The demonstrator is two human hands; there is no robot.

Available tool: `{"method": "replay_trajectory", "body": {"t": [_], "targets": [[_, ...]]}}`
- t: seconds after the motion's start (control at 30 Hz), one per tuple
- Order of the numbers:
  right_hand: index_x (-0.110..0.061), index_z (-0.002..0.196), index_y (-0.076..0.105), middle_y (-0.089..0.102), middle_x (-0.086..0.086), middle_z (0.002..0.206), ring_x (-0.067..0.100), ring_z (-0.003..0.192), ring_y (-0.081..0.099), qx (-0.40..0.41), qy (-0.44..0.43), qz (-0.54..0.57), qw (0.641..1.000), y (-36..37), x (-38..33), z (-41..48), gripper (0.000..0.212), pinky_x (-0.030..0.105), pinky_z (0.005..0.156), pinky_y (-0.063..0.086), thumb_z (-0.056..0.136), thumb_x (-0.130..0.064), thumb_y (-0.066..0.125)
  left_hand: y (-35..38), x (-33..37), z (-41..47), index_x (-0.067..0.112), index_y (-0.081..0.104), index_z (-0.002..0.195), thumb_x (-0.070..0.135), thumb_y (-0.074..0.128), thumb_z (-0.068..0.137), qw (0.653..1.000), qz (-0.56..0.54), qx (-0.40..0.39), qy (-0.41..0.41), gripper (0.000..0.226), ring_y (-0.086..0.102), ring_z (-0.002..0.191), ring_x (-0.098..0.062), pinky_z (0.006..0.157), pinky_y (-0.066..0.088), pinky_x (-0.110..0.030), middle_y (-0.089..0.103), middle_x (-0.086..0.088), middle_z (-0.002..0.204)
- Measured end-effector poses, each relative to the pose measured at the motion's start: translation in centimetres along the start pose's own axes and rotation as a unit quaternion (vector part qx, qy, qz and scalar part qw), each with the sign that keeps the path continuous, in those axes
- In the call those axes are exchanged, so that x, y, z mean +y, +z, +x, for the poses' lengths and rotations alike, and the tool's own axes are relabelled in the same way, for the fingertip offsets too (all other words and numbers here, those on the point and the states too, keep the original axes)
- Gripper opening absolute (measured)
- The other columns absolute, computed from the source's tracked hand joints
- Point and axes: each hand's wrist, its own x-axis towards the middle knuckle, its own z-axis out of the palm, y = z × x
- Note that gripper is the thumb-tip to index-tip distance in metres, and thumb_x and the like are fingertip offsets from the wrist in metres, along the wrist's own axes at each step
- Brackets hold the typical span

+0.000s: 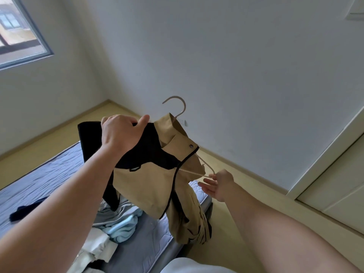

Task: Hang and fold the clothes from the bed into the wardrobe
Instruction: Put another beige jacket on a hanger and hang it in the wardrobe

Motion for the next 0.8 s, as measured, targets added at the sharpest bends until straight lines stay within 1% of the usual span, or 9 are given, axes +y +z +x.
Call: {"method": "replay_trajectory", "body": {"t": [0.1,0.2,0.27,0.4,0.47,0.53,0.63,0.7,0.8], "targets": [[-0.003,0.085,0.055,0.068,0.011,0.086,0.029,0.071,0.072,-0.09,0.047,-0.064,0.993,-0.2,0.8,0.3,0.021,0.03,0.064,0.054,0.09,-0.011,0.036,-1.2,-0.8,0.0,0.014,0.034,0.041,0.057,0.045,0.091,0.999,-0.007,0.034,-0.006,0.067,0.045,0.054,-0.013,0.094,0.033,-0.032,0.033,0.003,0.037],[-0.01,0.068,0.05,0.042,0.002,0.057,0.017,0.048,0.043,-0.256,0.081,-0.192,0.944,0.2,1.6,0.2,0.023,0.024,0.056,0.04,0.091,-0.015,0.047,-2.5,-1.3,0.1,0.015,0.029,0.04,0.047,0.048,0.09,0.998,0.013,0.064,0.022,0.062,0.045,0.056,-0.01,0.092,0.03,-0.028,0.03,0.004,0.036],[-0.012,0.093,0.07,0.057,0.006,0.067,0.021,0.056,0.054,-0.223,0.071,-0.277,0.932,0.9,2.5,0.3,0.011,0.028,0.065,0.049,0.085,-0.013,0.062,-3.2,-1.4,0.0,0.015,0.027,0.04,0.042,0.048,0.086,0.995,0.018,0.086,0.037,0.057,0.046,0.057,-0.008,0.091,0.028,-0.025,0.029,0.004,0.036],[-0.018,0.126,0.054,0.062,0.015,0.126,0.036,0.112,0.064,-0.216,0.03,-0.396,0.892,3.3,4.1,-0.6,0.031,0.052,0.103,0.05,0.096,-0.014,0.063,-3.9,-2.0,-0.4,0.012,0.03,0.04,0.036,0.048,0.08,0.992,0.033,0.114,0.049,0.05,0.046,0.059,0.0,0.087,0.027,-0.02,0.032,0.005,0.035],[-0.023,0.135,0.044,0.054,0.012,0.138,0.039,0.129,0.055,-0.229,-0.006,-0.394,0.89,4.1,4.5,-1.2,0.036,0.056,0.105,0.048,0.102,-0.013,0.056,-4.1,-2.6,-0.6,0.012,0.033,0.039,0.035,0.05,0.08,0.991,0.042,0.118,0.05,0.05,0.044,0.061,0.004,0.086,0.024,-0.013,0.035,0.005,0.035],[-0.013,0.139,0.051,0.057,0.013,0.139,0.036,0.124,0.06,-0.211,-0.018,-0.377,0.902,4.9,4.5,-1.6,0.036,0.049,0.097,0.053,0.103,-0.018,0.055,-4.3,-3.3,-0.7,0.011,0.034,0.04,0.035,0.05,0.081,0.991,0.05,0.114,0.041,0.051,0.043,0.062,0.001,0.085,0.023,-0.014,0.037,0.004,0.036],[-0.003,0.124,0.062,0.065,0.01,0.122,0.029,0.103,0.064,-0.17,-0.006,-0.376,0.911,6.4,3.7,-2.2,0.028,0.037,0.081,0.051,0.103,-0.019,0.055,-4.5,-4.3,-1.0,0.008,0.033,0.042,0.035,0.049,0.082,0.992,0.038,0.118,0.024,0.051,0.045,0.06,-0.001,0.085,0.028,-0.022,0.035,0.001,0.036],[-0.004,0.097,0.062,0.064,0.015,0.108,0.031,0.096,0.064,-0.141,-0.023,-0.373,0.917,7.2,3.3,-2.1,0.017,0.035,0.074,0.047,0.103,-0.015,0.051,-4.5,-4.9,-1.1,0.008,0.035,0.041,0.036,0.048,0.085,0.992,0.037,0.122,0.02,0.053,0.047,0.059,-0.006,0.088,0.031,-0.025,0.036,0.001,0.036],[-0.015,0.063,0.055,0.058,0.008,0.068,0.024,0.065,0.053,-0.058,-0.213,-0.451,0.865,7.2,1.9,-1.1,0.04,0.031,0.057,0.038,0.102,-0.026,0.052,-4.7,-6.1,-1.1,0.01,0.036,0.041,0.04,0.047,0.088,0.99,0.08,0.112,0.017,0.057,0.049,0.06,-0.013,0.089,0.029,-0.026,0.04,0.002,0.038]]}}
